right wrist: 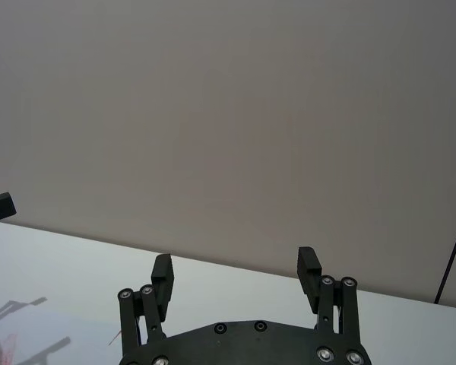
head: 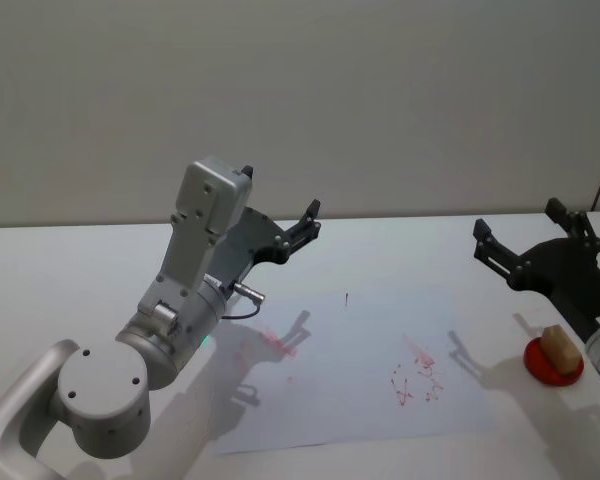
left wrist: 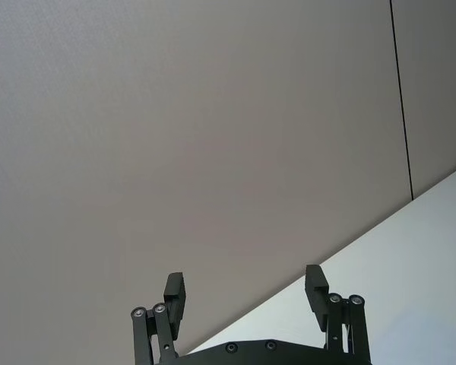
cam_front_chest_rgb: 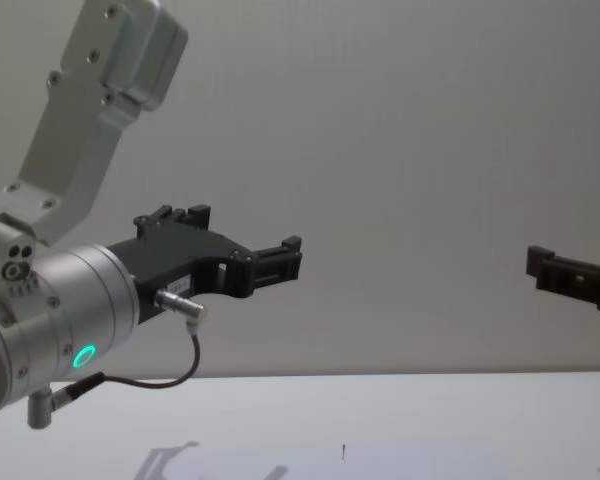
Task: Use the one hand to pick up the stamp and affix it onto the A4 paper.
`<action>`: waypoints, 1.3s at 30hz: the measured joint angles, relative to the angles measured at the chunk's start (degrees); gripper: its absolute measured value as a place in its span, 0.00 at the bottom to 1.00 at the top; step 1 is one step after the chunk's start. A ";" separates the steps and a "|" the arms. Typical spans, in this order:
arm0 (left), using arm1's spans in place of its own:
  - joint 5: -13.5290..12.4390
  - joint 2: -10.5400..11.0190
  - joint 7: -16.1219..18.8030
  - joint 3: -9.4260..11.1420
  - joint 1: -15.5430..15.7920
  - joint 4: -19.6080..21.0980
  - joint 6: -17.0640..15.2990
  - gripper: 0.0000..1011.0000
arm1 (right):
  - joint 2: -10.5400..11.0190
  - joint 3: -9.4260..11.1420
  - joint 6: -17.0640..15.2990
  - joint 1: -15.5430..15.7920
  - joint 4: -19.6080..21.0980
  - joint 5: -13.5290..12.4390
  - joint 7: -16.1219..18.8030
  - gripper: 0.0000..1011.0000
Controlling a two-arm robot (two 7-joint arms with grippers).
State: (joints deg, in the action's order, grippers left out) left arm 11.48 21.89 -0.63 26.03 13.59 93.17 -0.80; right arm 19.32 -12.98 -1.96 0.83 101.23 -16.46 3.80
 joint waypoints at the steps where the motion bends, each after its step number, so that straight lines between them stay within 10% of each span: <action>1: 0.00 0.00 0.00 0.00 0.00 0.00 0.00 0.99 | 0.01 0.00 0.00 0.00 0.00 0.00 0.00 0.99; 39: 0.00 0.00 0.00 0.00 0.00 0.00 0.00 0.99 | 0.01 0.04 0.01 0.01 -0.01 0.00 0.03 0.99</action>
State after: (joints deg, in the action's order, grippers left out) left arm 11.48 21.89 -0.63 26.02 13.59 93.18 -0.79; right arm 19.33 -12.94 -1.95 0.84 101.23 -16.46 3.83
